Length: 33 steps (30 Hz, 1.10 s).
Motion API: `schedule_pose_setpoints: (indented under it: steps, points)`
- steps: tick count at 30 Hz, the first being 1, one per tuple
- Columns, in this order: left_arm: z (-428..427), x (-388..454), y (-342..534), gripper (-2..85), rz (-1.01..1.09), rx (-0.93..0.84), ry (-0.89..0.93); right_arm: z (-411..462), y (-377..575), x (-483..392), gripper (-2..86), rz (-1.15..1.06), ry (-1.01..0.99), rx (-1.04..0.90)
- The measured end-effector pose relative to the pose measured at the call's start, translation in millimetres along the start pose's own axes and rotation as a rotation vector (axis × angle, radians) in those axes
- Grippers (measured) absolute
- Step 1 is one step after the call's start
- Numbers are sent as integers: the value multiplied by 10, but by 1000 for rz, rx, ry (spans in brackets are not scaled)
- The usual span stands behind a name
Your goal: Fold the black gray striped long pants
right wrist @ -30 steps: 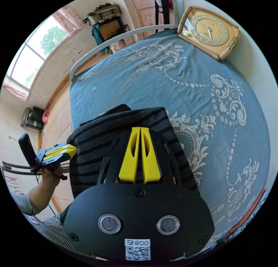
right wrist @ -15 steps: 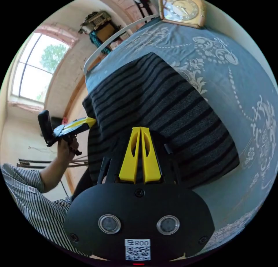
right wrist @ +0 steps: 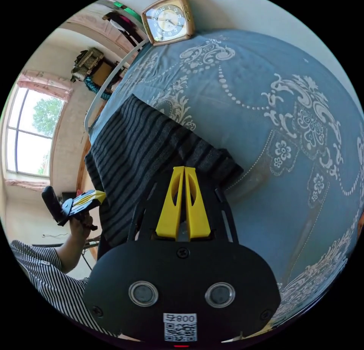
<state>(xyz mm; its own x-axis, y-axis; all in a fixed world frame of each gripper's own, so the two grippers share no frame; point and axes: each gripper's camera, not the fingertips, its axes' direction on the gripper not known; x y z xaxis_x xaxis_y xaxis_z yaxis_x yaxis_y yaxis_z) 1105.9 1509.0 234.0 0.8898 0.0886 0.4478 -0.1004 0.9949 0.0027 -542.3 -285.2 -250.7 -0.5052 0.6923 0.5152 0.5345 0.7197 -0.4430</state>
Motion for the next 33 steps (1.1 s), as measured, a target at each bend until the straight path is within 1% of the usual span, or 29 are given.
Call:
schedule_pose_setpoints:
  steps: [3, 5, 6, 8, 10, 12, 14, 18, 21, 23, 26, 33]
  points:
    - [-217, 194, -85, 1, 40, 32, -23, -100, 148, -52, 0, -61, 38, 33]
    - [-315, 434, -104, 1, 115, 39, 30, -181, 325, -62, 0, -85, 13, 73]
    - [-311, 496, -105, 1, 135, 31, 40, -203, 458, -56, 1, -93, -7, 94]
    - [-164, 684, -116, 2, 184, -48, 33, -134, 641, -33, 1, -99, -25, 88]
    - [34, 699, -139, 2, 150, -131, 12, 164, 792, 49, 1, -96, -46, -16]
    - [74, 685, -199, 3, 126, -148, 32, 335, 878, 152, 1, -70, -49, -43]
    - [-37, 699, -263, 5, 113, -120, 64, 327, 927, 258, 1, -36, -93, -30]
    - [-171, 726, -207, 14, 91, -111, 101, 224, 1174, 447, 2, -35, -145, 1]
    - [-95, 751, -102, 36, 52, -165, 203, 257, 1494, 721, 5, 42, -253, 9]
    - [108, 781, -34, 59, 26, -250, 277, 344, 1706, 891, 8, 103, -316, 2]
    - [369, 774, -9, 67, -35, -316, 328, 565, 2003, 1117, 22, 189, -462, -39]
    - [696, 684, -66, 32, -93, -343, 331, 1056, 2387, 1417, 83, 284, -714, -104]
